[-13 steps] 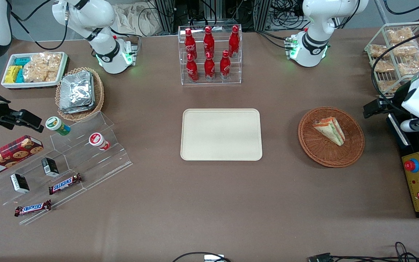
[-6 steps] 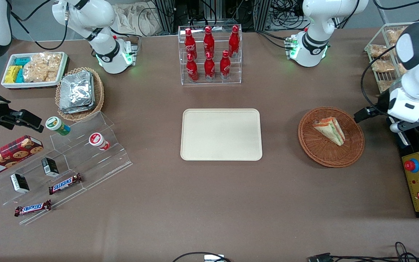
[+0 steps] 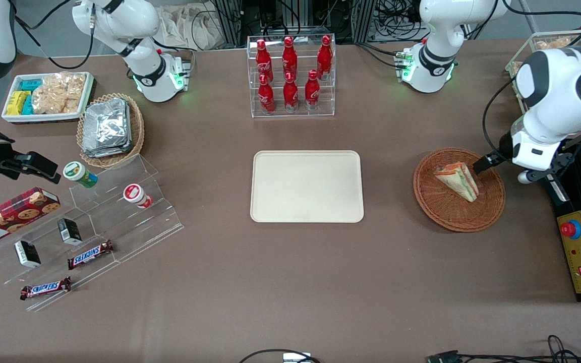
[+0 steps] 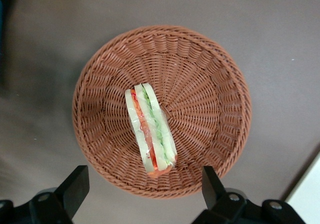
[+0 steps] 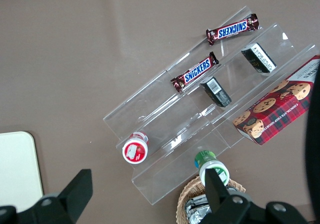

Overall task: Place sandwich from basket to tray
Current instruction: 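Lower the open left gripper around the wrapped sandwich wedge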

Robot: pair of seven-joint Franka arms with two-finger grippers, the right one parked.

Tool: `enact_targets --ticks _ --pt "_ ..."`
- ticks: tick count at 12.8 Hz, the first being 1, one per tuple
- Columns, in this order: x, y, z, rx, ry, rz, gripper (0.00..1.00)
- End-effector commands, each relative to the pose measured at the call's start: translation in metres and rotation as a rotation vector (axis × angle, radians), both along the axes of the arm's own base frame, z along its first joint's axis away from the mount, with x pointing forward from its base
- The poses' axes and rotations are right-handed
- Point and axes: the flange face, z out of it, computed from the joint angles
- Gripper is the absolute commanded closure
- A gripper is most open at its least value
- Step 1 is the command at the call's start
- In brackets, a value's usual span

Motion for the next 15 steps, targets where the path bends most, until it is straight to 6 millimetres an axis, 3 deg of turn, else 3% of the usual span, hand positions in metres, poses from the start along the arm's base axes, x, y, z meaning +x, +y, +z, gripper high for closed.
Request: enact_targets --ticks 1,5,15 --pt "-0.021 -0.001 -0.022 0.002 -0.044 0.05 0.0" --pt "-0.033 -0.002 -0.067 0.0 -0.076 0.101 0.0" --pt "-0.028 -0.01 -0.123 -0.007 -0.113 0.182 0.0"
